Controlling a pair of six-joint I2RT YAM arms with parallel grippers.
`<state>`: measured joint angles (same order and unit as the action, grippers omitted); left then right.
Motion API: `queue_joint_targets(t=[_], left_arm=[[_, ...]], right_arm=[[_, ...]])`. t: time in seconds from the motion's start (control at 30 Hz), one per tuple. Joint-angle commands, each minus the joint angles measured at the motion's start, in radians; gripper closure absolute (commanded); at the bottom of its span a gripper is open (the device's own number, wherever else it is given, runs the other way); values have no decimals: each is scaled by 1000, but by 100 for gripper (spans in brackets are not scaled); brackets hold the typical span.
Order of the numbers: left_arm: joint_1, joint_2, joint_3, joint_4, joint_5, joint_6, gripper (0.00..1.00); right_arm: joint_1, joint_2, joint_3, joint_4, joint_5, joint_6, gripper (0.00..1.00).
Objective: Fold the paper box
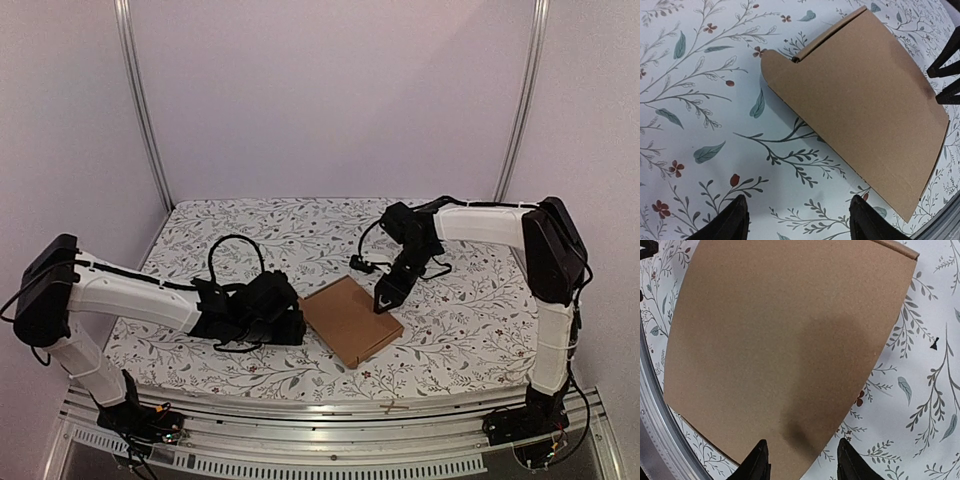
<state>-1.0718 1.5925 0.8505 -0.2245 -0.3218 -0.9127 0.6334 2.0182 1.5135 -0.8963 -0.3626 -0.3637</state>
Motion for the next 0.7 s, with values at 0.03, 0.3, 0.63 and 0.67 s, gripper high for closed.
queue_joint_targets(t=[0.03,0.3,0.63,0.67], left_arm=[[-13,37,-16,75,44,-62,30],[-13,69,-13,138,37,-96,29],[-83,-64,-30,153,-87,-16,30],[-85,-80,-45,158,-95,-3,30]], right_arm=[[-40,88,38,-20,-112,96,65],[-131,186,27,-32,-245,194,91],[-272,270,17,-42,-363,249,94],[-277,269,19,-43,-363,248,94]])
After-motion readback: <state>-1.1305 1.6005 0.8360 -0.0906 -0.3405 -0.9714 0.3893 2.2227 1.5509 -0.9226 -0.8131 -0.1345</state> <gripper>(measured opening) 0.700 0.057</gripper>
